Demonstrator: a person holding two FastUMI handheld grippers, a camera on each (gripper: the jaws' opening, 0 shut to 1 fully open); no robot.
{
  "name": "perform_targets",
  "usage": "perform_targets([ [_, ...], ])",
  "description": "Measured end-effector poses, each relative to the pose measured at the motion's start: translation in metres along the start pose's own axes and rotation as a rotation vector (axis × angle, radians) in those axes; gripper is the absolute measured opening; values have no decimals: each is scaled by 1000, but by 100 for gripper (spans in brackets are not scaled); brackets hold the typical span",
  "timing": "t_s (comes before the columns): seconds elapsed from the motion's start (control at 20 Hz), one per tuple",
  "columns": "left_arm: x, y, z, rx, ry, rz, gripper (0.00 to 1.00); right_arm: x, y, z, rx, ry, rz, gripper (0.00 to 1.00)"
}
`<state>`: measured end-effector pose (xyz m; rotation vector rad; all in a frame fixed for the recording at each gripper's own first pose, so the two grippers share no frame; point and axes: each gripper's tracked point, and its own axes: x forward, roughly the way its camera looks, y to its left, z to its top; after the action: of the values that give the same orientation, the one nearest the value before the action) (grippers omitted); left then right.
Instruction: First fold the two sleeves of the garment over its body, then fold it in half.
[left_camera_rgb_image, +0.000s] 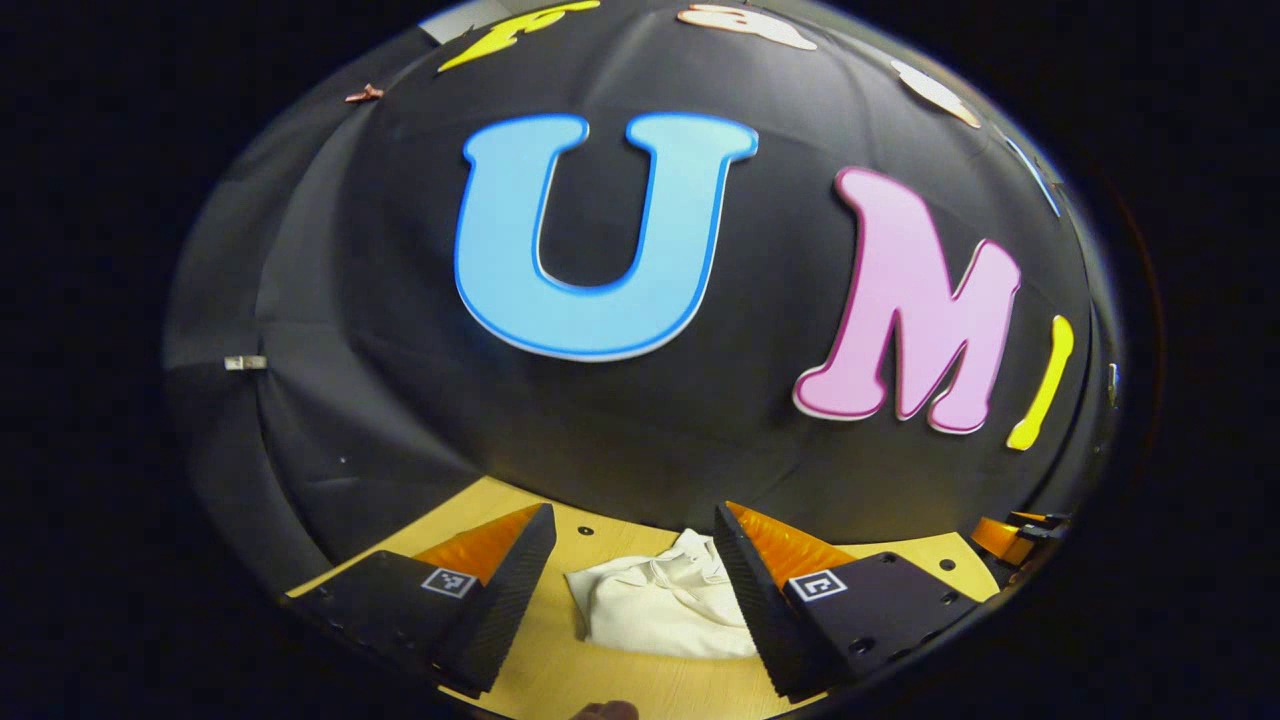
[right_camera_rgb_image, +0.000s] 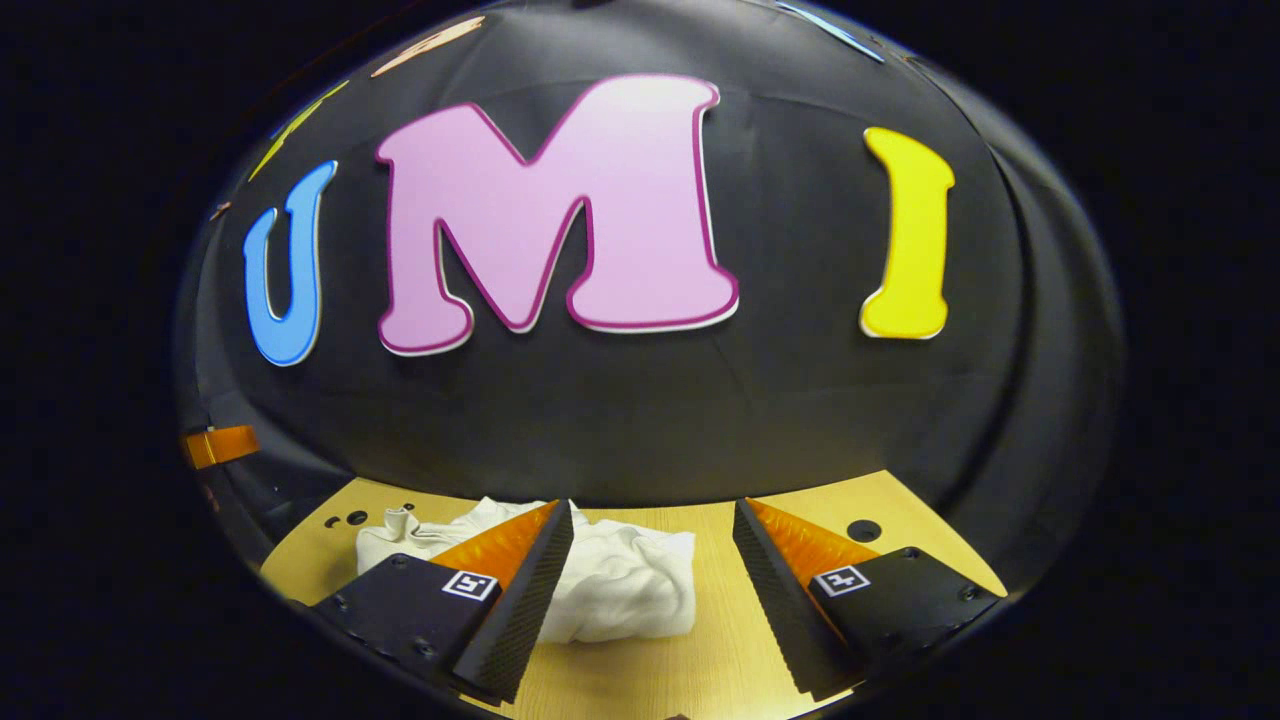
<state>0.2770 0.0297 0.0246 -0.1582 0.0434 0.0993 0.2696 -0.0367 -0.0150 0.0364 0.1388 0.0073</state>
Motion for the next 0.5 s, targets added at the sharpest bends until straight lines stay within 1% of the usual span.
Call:
perform_targets([
  [0.1,-44,9,17,22,-16,35,97,-42,3,9,-16,-20,0,98],
  [0.2,-84,3,30,-6,-35,8,97,-85,7,14,-23,-28,0,98],
  [0.3,-125,6,38,-12,-51,-5,97,-124,9,19,-24,-38,-5,98],
  [0.4,-163,12,37,3,-55,-26,97,-165,9,25,-24,-60,-11,98],
  [0.5,-197,18,29,15,-46,-25,97,-201,3,22,-26,-86,-13,98],
])
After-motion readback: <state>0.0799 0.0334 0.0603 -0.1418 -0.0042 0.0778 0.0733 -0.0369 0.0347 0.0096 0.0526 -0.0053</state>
